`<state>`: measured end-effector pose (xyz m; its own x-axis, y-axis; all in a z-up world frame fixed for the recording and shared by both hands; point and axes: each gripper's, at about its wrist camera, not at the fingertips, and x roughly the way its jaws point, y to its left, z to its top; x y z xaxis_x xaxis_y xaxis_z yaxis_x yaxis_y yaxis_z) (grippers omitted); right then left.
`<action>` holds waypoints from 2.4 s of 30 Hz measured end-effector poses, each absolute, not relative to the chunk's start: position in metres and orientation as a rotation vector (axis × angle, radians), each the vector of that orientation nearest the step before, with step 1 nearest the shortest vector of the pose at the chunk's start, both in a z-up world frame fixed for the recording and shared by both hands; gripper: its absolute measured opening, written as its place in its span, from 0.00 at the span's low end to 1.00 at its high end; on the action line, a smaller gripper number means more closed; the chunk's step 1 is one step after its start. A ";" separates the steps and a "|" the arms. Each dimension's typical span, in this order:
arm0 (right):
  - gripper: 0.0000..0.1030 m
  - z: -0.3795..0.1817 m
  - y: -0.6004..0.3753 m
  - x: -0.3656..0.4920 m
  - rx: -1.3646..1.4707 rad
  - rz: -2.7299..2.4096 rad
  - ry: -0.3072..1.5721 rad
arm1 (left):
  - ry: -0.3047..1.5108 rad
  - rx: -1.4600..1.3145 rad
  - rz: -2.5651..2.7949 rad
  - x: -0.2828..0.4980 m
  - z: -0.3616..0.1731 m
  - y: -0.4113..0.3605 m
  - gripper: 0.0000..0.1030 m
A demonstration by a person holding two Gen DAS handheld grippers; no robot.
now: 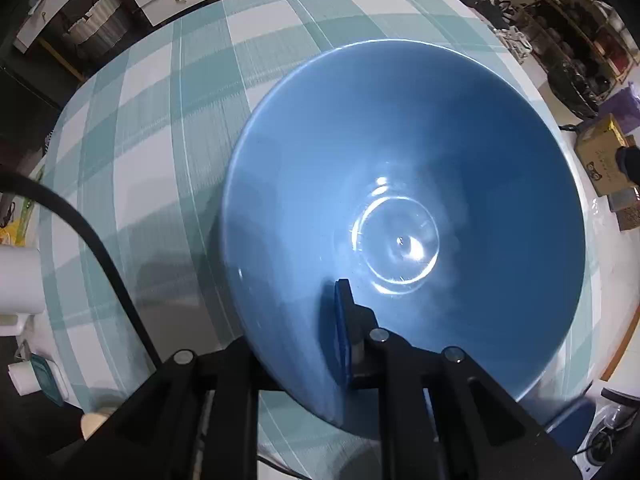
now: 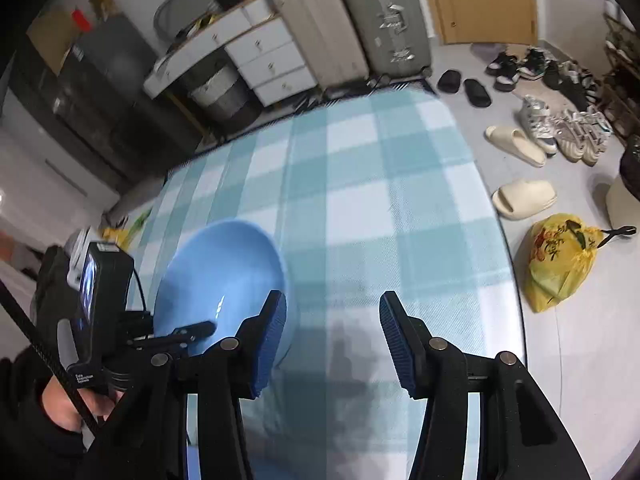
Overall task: Organize plates and bowls
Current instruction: 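Lift the blue bowl with the left gripper and carry it toward the nested bowls, then carry the held blue bowl with the left gripper over the nested bowls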
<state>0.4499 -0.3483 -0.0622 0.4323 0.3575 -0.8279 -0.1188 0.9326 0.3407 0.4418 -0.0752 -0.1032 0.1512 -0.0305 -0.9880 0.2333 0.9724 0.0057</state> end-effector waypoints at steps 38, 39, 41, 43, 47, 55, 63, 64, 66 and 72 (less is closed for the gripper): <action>0.09 -0.108 -0.284 0.466 0.130 0.343 1.262 | 1.398 0.144 -0.240 0.428 -0.109 -0.071 0.16; 0.09 -0.106 -0.285 0.466 0.136 0.342 1.261 | 1.394 0.150 -0.229 0.428 -0.106 -0.070 0.16; 0.08 -0.101 -0.287 0.466 0.134 0.335 1.260 | 1.383 0.148 -0.226 0.427 -0.101 -0.071 0.16; 0.08 -0.098 -0.289 0.464 0.140 0.330 1.256 | 1.383 0.157 -0.231 0.424 -0.098 -0.074 0.16; 0.07 -0.091 -0.296 0.460 0.159 0.328 1.239 | 1.379 0.154 -0.230 0.420 -0.091 -0.074 0.16; 0.08 -0.044 -0.301 0.440 0.095 0.358 1.177 | 1.342 0.170 -0.229 0.410 -0.052 -0.083 0.16; 0.08 0.003 -0.310 0.399 0.113 0.345 1.148 | 1.288 0.204 -0.231 0.376 -0.004 -0.090 0.16; 0.08 0.008 -0.309 0.394 0.106 0.344 1.142 | 1.287 0.209 -0.234 0.371 0.000 -0.091 0.16; 0.08 0.018 -0.309 0.380 0.101 0.344 1.131 | 1.281 0.206 -0.235 0.362 0.008 -0.091 0.16; 0.08 0.041 -0.308 0.337 0.104 0.340 1.099 | 1.256 0.163 -0.238 0.327 0.029 -0.087 0.16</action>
<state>0.3368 -0.3084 0.0414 0.4088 0.3200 -0.8547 -0.2180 0.9436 0.2491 0.3268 -0.0866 0.0288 0.2898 -0.0882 -0.9530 0.2662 0.9639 -0.0082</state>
